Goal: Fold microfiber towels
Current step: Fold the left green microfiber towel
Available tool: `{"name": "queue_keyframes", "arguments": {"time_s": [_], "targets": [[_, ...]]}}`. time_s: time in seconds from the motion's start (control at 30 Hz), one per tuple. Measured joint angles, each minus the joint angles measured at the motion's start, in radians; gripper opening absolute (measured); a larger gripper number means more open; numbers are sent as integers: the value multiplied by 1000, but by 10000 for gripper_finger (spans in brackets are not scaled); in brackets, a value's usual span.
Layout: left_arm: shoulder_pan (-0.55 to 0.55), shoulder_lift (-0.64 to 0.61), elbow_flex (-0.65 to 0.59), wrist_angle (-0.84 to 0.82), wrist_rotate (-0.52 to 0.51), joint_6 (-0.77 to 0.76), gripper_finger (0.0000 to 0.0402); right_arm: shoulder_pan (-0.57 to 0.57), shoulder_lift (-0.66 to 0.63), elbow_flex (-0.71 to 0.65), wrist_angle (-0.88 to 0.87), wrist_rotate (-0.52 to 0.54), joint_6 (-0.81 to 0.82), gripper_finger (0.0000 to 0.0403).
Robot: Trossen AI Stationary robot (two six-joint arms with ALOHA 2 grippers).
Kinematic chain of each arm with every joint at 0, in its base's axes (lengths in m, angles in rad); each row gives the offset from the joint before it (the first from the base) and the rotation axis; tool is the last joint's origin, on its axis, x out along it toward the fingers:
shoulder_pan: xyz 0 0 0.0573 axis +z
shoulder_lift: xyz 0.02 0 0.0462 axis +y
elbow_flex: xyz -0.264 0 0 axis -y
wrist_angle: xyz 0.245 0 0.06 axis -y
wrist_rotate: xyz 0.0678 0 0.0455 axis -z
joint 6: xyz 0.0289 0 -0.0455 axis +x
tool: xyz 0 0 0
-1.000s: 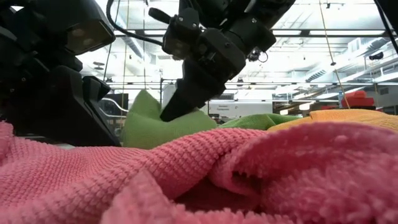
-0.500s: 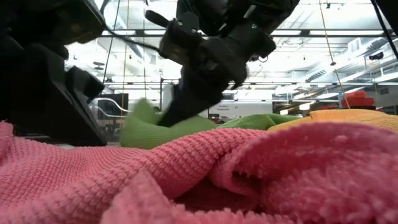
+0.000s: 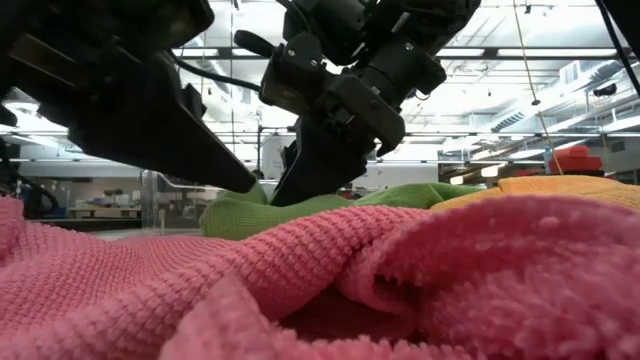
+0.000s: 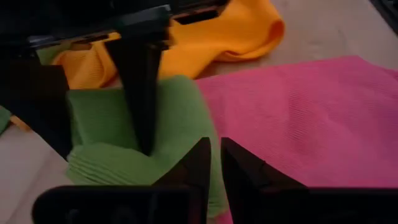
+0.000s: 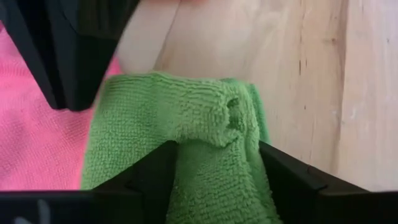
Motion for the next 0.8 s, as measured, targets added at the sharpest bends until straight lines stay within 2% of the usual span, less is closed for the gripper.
{"name": "queue_keyframes", "arguments": {"time_s": [0.23, 0.4, 0.63, 0.8], "targets": [[30, 0, 0, -3, -6, -7, 56, 3, 0, 0, 1, 1, 13, 278], [40, 0, 0, -27, -15, -15, 49, 12, 0, 0, 15, 1, 14, 282], [57, 1, -1, -164, -20, -164, 46, 12, -12, 0, 13, 4, 33, 282], [57, 1, -2, -180, -20, -182, 44, 4, -30, -1, -21, 20, 31, 282]]}}
